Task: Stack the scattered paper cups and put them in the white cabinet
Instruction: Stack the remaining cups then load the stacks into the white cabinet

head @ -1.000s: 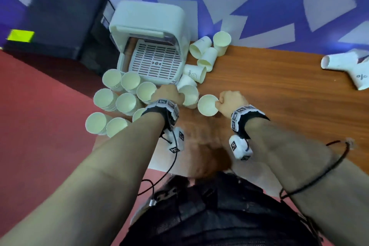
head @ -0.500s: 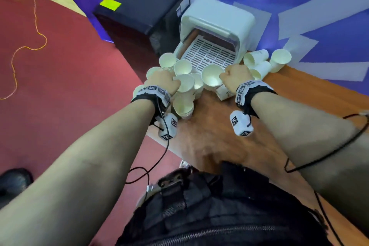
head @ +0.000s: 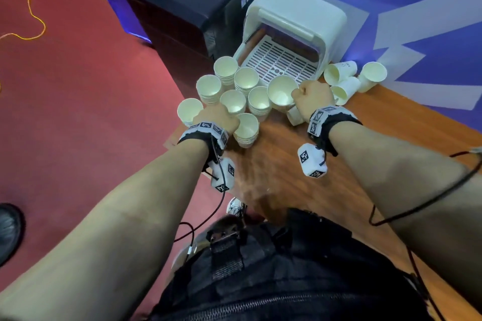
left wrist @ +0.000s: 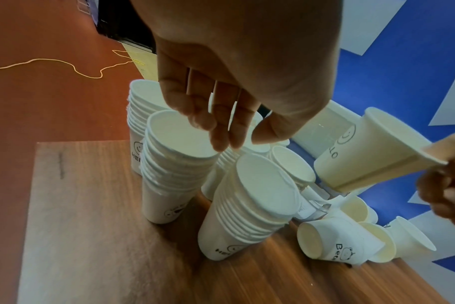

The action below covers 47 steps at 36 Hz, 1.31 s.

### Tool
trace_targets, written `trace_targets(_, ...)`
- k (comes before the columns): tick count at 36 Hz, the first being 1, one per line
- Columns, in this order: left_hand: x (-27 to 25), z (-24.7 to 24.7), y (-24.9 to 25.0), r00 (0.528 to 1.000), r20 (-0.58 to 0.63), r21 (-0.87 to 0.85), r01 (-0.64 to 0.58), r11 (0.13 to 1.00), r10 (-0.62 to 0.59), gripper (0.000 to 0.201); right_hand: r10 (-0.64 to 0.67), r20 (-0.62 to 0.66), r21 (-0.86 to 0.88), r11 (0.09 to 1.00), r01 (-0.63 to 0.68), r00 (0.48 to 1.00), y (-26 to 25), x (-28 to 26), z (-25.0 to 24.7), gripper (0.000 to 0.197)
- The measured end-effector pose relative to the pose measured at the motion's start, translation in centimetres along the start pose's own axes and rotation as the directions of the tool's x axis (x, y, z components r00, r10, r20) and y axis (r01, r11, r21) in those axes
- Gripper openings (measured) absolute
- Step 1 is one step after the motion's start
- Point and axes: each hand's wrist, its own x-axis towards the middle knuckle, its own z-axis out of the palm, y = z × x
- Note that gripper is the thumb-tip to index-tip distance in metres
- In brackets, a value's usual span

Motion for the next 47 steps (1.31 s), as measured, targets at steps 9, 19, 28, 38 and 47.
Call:
trace_targets(9, 0.5, 0.0, -1.2, 0.997, -0.079, -0.043, -0.013, 0.999, 0.01, 0.03, -0.036, -0.002, 0.054, 0.998, 0.036, 0.999, -2.5, 1.2, 1.4, 0.028)
trace_targets(19, 1.4, -1.2, -1.0, 1.0, -0.024, -0.039, -0.02, 0.999, 0.019, 0.027, -0.058, 0.196, -0.085, 0.994, 0.076, 0.979, -3.4, 1.7, 2.8, 0.038)
trace_targets(28, 3.7, -3.6, 3.8, 0.982, -0.03, 0.044, -0.183, 0.982, 0.185, 0.022, 0.042, 0.131, -0.136, 0.99, -0.024, 0.991, -2.0, 1.7, -0.4, 0.026)
trace_targets(38, 4.4, -1.2, 15.0, 0.828, 0.186, 0.161, -0.556, 0.815, 0.528, 0.025, 0.431, 0.101, -0.225, 0.888, -0.401, 0.897, 7.3, -5.6, -5.8, 0.025)
trace_targets(47, 0.8, 2.1, 23.0, 0.718, 0.246, 0.218, -0.696, 0.684, 0.652, 0.027, 0.641, -0.007, -0.03, 0.767, -0.641, 0.767, 15.6, -13.4, -8.4, 0.026)
